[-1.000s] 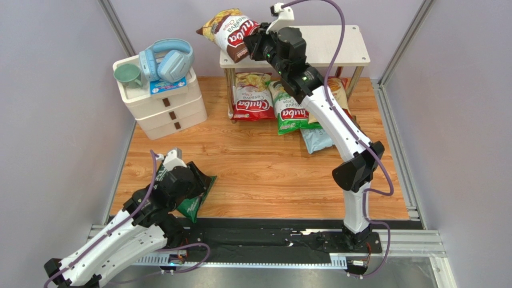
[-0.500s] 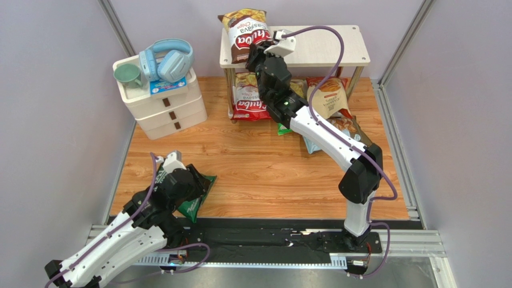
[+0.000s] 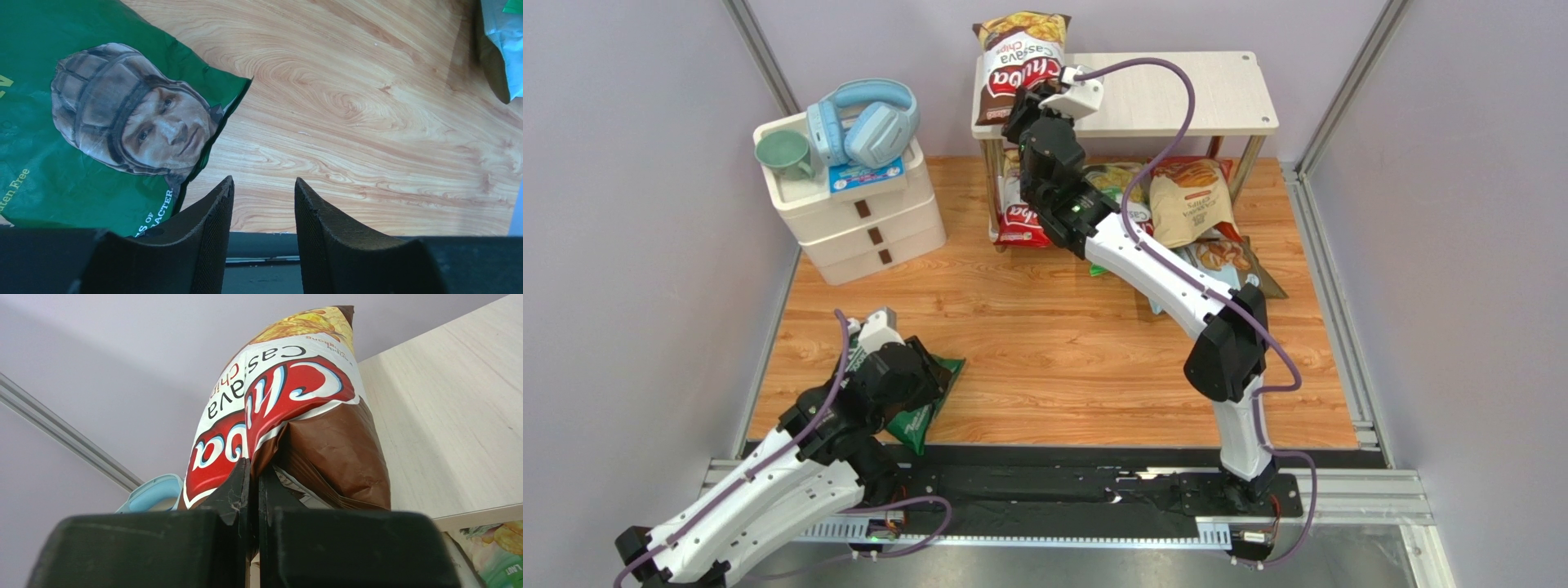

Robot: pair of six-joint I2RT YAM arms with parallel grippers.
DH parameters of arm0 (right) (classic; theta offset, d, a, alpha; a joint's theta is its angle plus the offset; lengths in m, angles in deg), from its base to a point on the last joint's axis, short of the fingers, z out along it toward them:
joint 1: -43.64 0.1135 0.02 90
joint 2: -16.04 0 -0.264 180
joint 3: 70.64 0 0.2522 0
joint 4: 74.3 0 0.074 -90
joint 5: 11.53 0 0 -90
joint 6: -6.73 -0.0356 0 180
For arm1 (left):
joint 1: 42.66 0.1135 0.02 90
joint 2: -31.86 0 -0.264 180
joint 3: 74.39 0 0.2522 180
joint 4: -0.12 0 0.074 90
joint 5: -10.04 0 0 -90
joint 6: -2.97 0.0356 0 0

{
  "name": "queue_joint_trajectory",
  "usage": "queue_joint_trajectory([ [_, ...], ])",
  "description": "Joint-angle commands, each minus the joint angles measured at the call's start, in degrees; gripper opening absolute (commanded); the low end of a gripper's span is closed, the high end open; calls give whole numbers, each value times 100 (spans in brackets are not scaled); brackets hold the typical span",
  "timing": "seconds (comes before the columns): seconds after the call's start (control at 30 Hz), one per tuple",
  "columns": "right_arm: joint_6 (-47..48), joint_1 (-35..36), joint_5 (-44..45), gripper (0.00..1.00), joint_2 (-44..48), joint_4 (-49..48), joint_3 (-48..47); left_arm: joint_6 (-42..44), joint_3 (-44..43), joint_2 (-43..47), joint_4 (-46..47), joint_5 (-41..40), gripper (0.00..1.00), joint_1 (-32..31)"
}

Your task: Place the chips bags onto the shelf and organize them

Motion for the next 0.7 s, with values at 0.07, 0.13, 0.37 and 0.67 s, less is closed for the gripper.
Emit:
queue_joint_trajectory([
  [0.07,-788,-5,5,0,-355,501,-439,89,-276,-3,-354,-151,47,17],
  [0.13,-930,-5,-109,22,-302,459,-195,89,-276,14,-390,-178,47,17],
  [0.37,-940,12,-417,68,190,-85,790,45,-170,6,-311,-169,47,8],
  [0.67,-842,-5,-609,84,858,-359,1573,106,-161,-91,-126,-152,47,17],
])
